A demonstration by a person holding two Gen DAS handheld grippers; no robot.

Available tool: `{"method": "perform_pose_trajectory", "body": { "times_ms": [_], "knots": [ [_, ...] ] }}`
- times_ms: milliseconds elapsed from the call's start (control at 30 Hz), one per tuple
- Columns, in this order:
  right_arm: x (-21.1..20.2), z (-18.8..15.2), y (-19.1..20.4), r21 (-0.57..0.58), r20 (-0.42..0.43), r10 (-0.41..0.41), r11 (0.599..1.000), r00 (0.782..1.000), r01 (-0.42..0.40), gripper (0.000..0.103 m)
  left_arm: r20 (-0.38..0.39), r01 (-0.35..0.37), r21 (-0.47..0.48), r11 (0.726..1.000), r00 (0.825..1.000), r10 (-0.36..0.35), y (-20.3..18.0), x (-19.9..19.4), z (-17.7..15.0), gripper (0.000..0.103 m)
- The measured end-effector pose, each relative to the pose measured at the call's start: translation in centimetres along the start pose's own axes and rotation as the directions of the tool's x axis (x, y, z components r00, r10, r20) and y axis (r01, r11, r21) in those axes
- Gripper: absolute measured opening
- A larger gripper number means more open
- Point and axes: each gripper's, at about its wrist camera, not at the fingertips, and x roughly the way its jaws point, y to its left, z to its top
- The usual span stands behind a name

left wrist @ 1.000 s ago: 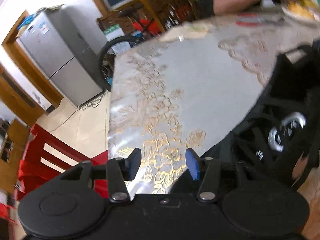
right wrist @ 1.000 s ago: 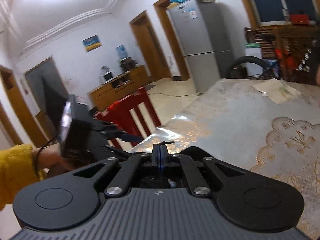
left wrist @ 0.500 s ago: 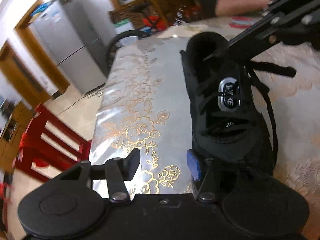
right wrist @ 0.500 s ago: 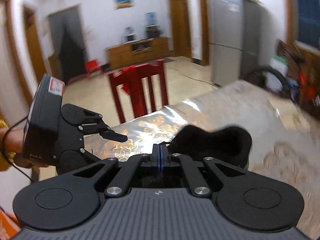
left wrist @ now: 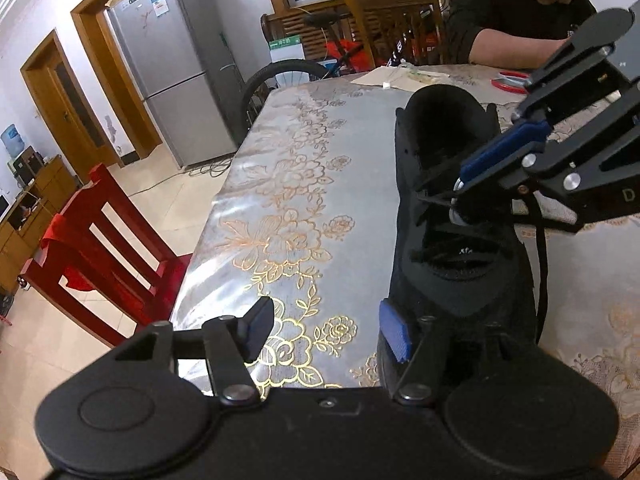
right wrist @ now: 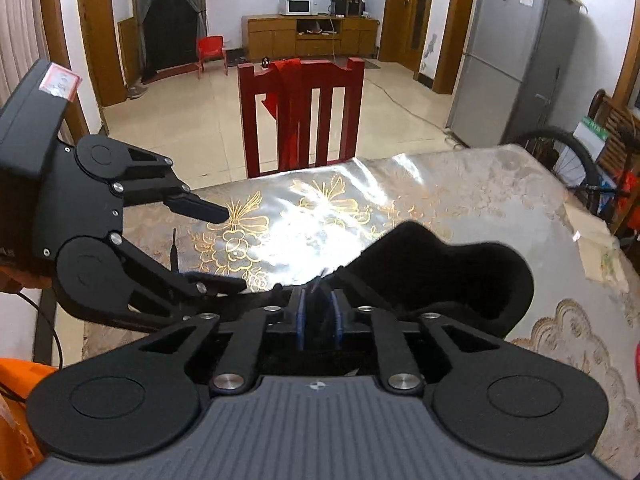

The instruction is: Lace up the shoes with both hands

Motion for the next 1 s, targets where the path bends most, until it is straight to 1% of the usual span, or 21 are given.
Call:
{"method": "perform_pose_trajectory", "body": {
  "times_ms": [67,267,333,400,433,467,533,567,633,700,767,833,900,933,967,1000],
  "knots": [
    [0.0,0.3,0.6,-0.024,-0.001,-0.003,1.000,1.000,0.003,0.016,0.005,0.008,-0.004,1.000,1.000,-0.008,0.0,0.2,0.0,0.059],
    [0.4,0.2,1.5,-0.075,-0.054,0.012,0.997,0.998,-0.017,0.016,0.013,0.018,-0.015,1.000,1.000,-0.018,0.1,0.3,-0.1,0.059],
    [-0.4,0.2,1.6,-0.118,-0.059,0.023,0.993,0.998,-0.030,0.016,0.013,0.018,-0.016,1.000,1.000,-0.018,0.2,0.2,-0.2,0.059],
    [-1.8,0.1,1.9,-0.211,-0.061,0.025,0.977,0.998,-0.037,0.016,0.012,0.015,-0.013,1.000,1.000,-0.015,0.2,0.1,-0.3,0.060],
    [-2.6,0.0,2.1,-0.285,-0.068,0.026,0.958,0.997,-0.045,0.018,0.011,0.010,-0.011,1.000,1.000,-0.010,0.3,0.1,-0.3,0.060],
    [-3.2,-0.2,2.2,-0.360,-0.095,0.027,0.931,0.995,-0.060,0.024,0.010,0.004,-0.010,1.000,1.000,-0.004,0.3,0.0,-0.3,0.060],
    [-3.9,-1.1,2.6,-0.517,-0.194,0.012,0.849,0.981,-0.113,0.025,0.011,-0.003,-0.018,1.000,1.000,0.003,0.4,0.0,-0.3,0.062],
    [-4.0,-1.6,2.6,-0.561,-0.225,0.004,0.817,0.974,-0.133,0.025,0.011,-0.006,-0.024,1.000,1.000,0.006,0.4,0.0,-0.2,0.062],
    [-4.0,-2.7,2.5,-0.604,-0.264,-0.001,0.779,0.964,-0.165,0.025,0.010,-0.019,-0.029,0.999,1.000,0.020,0.3,-0.1,-0.2,0.062],
    [-3.7,-3.8,2.7,-0.648,-0.277,0.001,0.738,0.961,-0.187,0.025,0.011,-0.037,-0.032,0.999,0.999,0.037,0.3,-0.4,-0.2,0.064],
    [-3.6,-5.2,3.3,-0.709,-0.279,0.023,0.669,0.960,-0.222,0.025,0.003,-0.043,-0.049,0.998,0.999,0.043,0.3,-0.7,-0.2,0.065],
    [-3.2,-6.5,4.2,-0.745,-0.325,0.084,0.591,0.942,-0.310,0.025,-0.008,-0.047,-0.076,0.996,0.999,0.046,0.4,-1.0,-0.2,0.065],
    [-2.6,-7.6,5.2,-0.757,-0.393,0.144,0.510,0.908,-0.409,0.025,-0.020,-0.056,-0.097,0.994,0.998,0.055,0.4,-1.4,-0.2,0.065],
    [-2.2,-8.0,5.7,-0.765,-0.411,0.170,0.471,0.896,-0.440,0.025,-0.023,-0.065,-0.101,0.993,0.998,0.063,0.3,-1.6,-0.2,0.065],
    [-1.9,-8.1,5.9,-0.769,-0.416,0.189,0.448,0.889,-0.455,0.025,-0.025,-0.075,-0.103,0.992,0.997,0.072,0.2,-1.9,-0.1,0.065],
    [-1.4,-8.1,6.0,-0.769,-0.418,0.199,0.441,0.886,-0.462,0.025,-0.028,-0.083,-0.103,0.991,0.996,0.080,0.0,-2.2,-0.2,0.066]
  ]
}}
